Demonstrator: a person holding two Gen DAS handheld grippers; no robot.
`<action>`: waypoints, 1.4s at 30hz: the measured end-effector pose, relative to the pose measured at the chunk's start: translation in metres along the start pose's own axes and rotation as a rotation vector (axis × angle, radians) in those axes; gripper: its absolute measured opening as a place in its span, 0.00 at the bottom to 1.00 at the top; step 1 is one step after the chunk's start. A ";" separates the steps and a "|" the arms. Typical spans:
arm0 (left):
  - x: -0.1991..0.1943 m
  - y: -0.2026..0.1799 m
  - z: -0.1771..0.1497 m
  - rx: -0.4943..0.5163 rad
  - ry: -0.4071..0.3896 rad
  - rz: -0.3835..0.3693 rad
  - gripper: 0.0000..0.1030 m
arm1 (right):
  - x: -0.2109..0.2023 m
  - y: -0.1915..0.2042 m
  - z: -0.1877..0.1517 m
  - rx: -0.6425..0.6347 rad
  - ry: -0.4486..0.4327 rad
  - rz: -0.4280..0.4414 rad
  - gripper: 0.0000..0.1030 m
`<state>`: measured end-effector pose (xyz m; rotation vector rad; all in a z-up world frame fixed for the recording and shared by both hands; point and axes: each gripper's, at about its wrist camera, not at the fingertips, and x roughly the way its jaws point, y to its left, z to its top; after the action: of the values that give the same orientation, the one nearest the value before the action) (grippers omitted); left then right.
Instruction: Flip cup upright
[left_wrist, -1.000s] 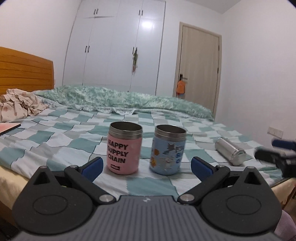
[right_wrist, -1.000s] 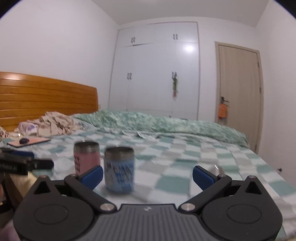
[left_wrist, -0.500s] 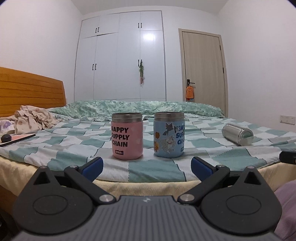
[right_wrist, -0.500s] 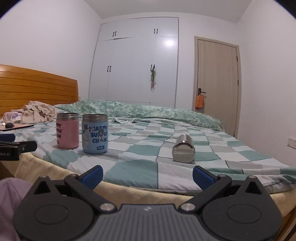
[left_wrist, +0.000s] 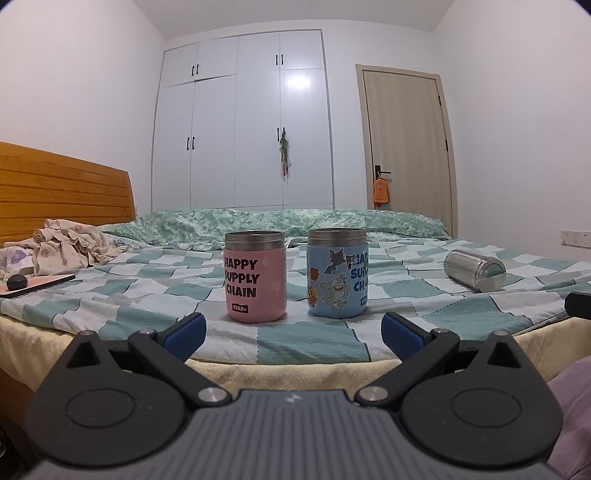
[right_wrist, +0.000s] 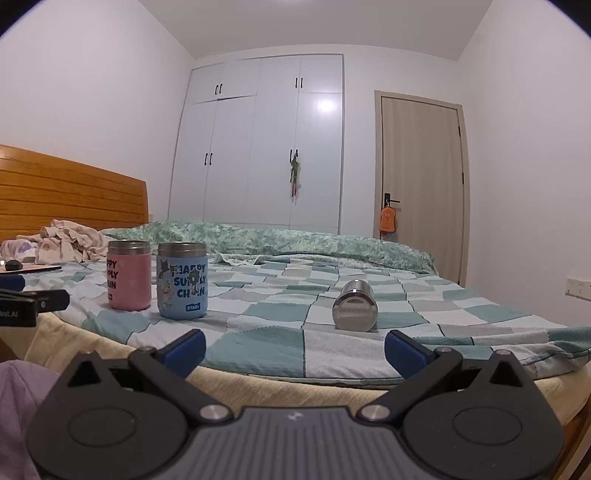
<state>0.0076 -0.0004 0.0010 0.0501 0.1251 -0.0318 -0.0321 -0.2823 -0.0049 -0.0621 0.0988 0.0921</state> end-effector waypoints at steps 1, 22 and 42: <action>0.000 0.000 0.000 0.000 -0.001 0.000 1.00 | 0.000 0.000 0.000 0.000 -0.001 0.000 1.00; -0.001 0.000 0.000 0.006 -0.008 -0.002 1.00 | 0.002 0.003 -0.001 -0.016 -0.006 0.003 1.00; -0.002 0.000 0.000 0.006 -0.013 -0.003 1.00 | 0.001 0.004 -0.001 -0.022 -0.009 0.003 1.00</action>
<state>0.0060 -0.0004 0.0012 0.0559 0.1122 -0.0353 -0.0316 -0.2788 -0.0066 -0.0838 0.0894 0.0962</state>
